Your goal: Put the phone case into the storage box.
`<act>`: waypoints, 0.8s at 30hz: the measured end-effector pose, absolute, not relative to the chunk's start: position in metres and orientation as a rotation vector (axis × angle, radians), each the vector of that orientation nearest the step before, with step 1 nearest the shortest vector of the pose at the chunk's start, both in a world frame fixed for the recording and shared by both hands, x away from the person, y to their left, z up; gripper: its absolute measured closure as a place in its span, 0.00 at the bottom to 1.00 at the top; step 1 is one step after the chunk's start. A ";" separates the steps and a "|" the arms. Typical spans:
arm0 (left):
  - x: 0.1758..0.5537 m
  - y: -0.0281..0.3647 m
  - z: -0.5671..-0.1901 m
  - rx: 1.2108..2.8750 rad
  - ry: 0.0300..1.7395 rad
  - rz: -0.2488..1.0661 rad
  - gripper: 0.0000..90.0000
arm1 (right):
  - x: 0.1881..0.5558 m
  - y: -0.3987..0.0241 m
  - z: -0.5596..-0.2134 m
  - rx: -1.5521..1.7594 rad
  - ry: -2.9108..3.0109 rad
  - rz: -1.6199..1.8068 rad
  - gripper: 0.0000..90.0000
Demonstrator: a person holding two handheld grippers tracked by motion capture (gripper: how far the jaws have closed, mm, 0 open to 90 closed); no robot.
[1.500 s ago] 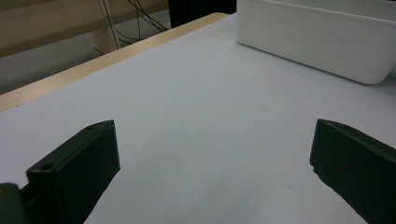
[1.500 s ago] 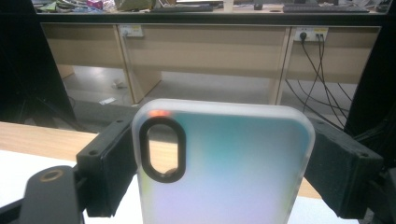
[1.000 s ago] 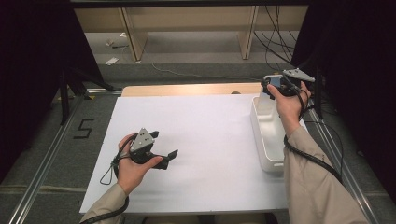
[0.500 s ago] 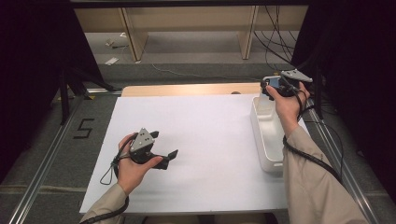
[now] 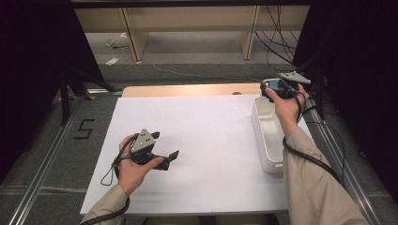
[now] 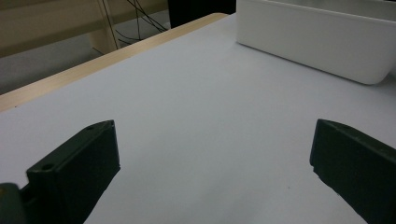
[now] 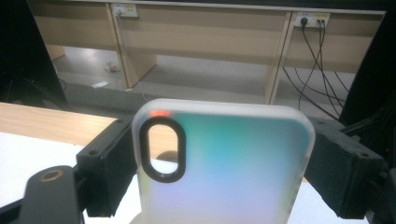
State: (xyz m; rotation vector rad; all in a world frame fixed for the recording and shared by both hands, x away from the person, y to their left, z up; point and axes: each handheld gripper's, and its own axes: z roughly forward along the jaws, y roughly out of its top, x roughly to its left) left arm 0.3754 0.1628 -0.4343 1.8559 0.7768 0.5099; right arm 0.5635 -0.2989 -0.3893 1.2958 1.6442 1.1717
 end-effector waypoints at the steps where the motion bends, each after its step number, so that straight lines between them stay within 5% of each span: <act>1: 0.375 0.163 -0.434 1.857 0.777 0.510 0.01 | 0.564 -0.299 -0.390 1.297 1.646 1.171 0.20; 24: 0.375 0.163 -0.434 1.857 0.776 0.509 0.01 | 0.568 -0.296 -0.399 1.307 1.667 1.153 0.20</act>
